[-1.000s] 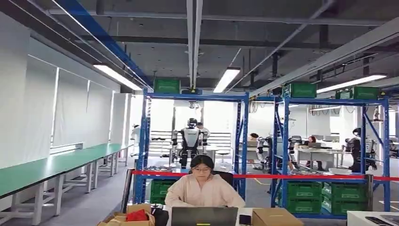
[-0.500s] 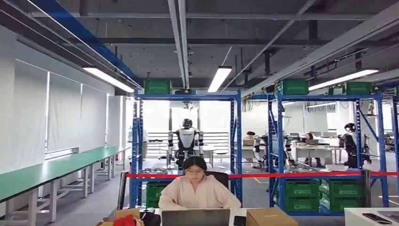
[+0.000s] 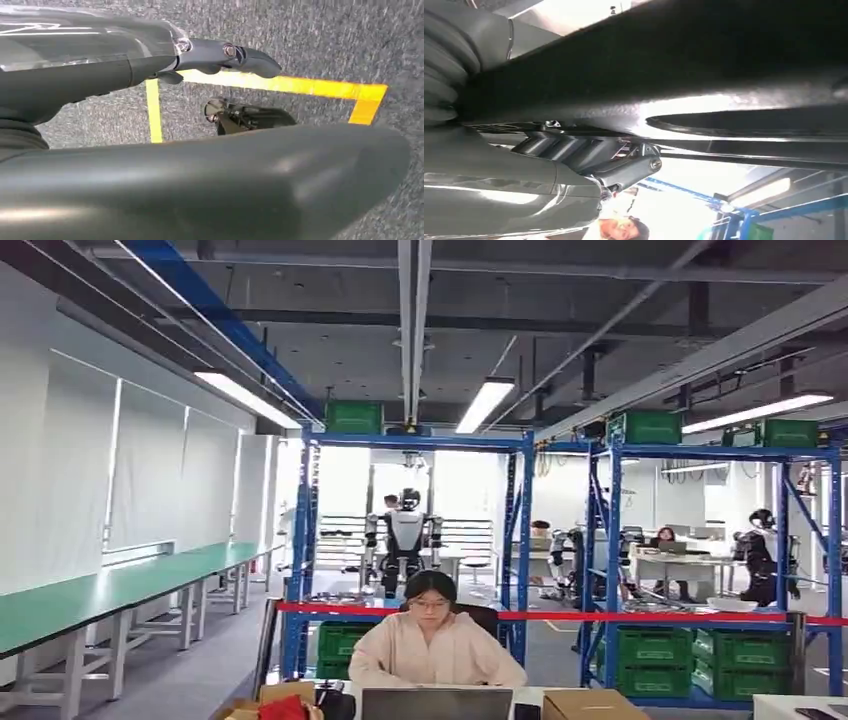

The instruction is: Take the parts from the cabinet and place them on the table.

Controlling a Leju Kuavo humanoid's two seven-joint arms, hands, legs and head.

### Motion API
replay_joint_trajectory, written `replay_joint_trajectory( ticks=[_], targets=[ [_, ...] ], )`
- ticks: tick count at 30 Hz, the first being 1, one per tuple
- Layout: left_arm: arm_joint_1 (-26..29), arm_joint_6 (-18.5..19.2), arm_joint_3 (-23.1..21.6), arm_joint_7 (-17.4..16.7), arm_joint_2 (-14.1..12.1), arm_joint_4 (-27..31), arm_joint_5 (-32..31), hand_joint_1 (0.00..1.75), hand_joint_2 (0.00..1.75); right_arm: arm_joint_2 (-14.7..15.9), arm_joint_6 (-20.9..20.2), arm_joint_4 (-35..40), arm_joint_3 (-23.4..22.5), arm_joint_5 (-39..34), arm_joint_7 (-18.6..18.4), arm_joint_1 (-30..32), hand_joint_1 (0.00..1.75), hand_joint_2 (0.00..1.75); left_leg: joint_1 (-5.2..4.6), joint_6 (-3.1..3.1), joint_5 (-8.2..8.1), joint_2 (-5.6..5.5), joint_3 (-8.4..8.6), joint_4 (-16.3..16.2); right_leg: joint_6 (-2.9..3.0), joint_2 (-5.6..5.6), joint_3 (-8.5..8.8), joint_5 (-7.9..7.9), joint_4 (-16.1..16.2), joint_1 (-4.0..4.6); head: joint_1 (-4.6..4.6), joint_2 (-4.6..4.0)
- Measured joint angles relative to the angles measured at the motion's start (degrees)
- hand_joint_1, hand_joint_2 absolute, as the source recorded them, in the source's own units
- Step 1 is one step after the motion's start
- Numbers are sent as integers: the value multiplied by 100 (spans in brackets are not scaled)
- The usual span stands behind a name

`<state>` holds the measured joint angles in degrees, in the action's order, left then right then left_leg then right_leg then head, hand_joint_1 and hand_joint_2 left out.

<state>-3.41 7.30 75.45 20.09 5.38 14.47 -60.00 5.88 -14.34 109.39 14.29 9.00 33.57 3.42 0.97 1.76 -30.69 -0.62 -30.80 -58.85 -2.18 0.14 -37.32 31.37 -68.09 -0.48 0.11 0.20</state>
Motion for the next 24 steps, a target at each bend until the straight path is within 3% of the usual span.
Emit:
replay_joint_trajectory(
  ticks=[1,2,6,8,9,11,12,13,14,16,17,18,19,21,22,23,24],
  targets=[
    [-6,0,0,0,0,0,0,0,0,0,2,0,-7,-2,0,0,175,175,-1,-20,-46,-7,72,1,30,0,180,-325,507,3,0,0],
    [-7,0,0,0,0,0,0,0,0,2,0,0,-13,0,0,0,175,175,3,-49,-88,-9,112,16,64,7,301,-384,753,17,4,0],
    [-23,0,0,-7,2,0,-2,0,0,2,0,2,-20,-2,0,1,175,175,-11,-175,-119,6,139,94,187,23,340,-261,899,70,-2,2],
    [-32,0,0,-9,2,0,-2,0,0,2,-2,9,-17,-4,2,5,175,175,-22,-223,-205,13,143,9,237,14,436,-286,1025,7,0,2],
    [-35,0,0,-11,4,0,-2,0,0,2,-2,11,-17,-4,2,-1,175,175,-16,-242,-365,12,-19,-303,275,-3,468,-267,1035,1,0,2],
    [-31,2,0,-11,4,0,-4,0,0,0,-2,11,-17,-7,2,6,175,175,1,-286,-728,13,-546,-1253,313,-22,519,-212,1035,4,0,2],
    [-12,2,0,-13,4,0,-4,0,0,0,-2,9,-17,-4,2,10,175,175,0,-300,-794,12,-791,-1637,315,-19,552,-180,1035,5,0,0],
    [4,0,0,-13,4,0,-4,0,0,0,-2,9,-17,-4,2,19,175,175,1,-304,-708,13,-905,-1735,315,-12,602,-146,1035,5,0,2],
    [12,0,0,-15,4,0,-4,0,0,0,-2,9,-17,-4,2,28,175,175,3,-299,-471,13,-876,-1538,304,0,664,-104,1035,3,0,2],
    [4,-2,0,-15,4,0,-4,0,0,0,-2,9,-17,-4,2,32,175,175,3,-266,166,14,-566,-643,275,7,812,-8,1035,3,0,0],
    [8,-2,0,-13,4,0,-4,0,0,0,-2,11,-17,-4,2,33,175,175,-1,-239,373,17,-420,-227,243,4,875,52,1036,3,0,0],
    [-2,-2,2,-15,4,0,-7,0,0,0,-2,9,-17,-4,6,29,175,175,-36,-214,290,16,-349,-185,193,14,893,91,1024,46,0,0],
    [-18,-2,0,-20,4,0,-9,0,0,0,0,11,-20,-4,6,35,175,175,-41,-163,208,19,-307,-98,162,17,880,99,1023,35,-2,2],
    [-4,-2,0,-20,4,0,-11,0,0,0,-4,15,-13,0,9,41,175,175,-68,-113,189,14,-319,-91,112,11,901,101,1080,17,-2,0],
    [-3,-4,0,-17,4,0,-11,0,0,0,-2,22,-13,0,11,42,175,175,-37,-76,193,15,-295,-46,79,13,924,127,1086,19,0,0],
    [-3,-7,2,-11,4,0,-11,0,0,0,-4,35,-17,-2,13,46,175,175,-14,-51,201,16,-260,-10,42,5,917,174,1012,7,0,2],
    [-13,-15,2,-7,0,0,-11,0,0,0,-4,50,-17,-2,20,41,175,175,-10,-18,187,16,-233,11,19,4,787,303,755,6,0,2]
  ],
)
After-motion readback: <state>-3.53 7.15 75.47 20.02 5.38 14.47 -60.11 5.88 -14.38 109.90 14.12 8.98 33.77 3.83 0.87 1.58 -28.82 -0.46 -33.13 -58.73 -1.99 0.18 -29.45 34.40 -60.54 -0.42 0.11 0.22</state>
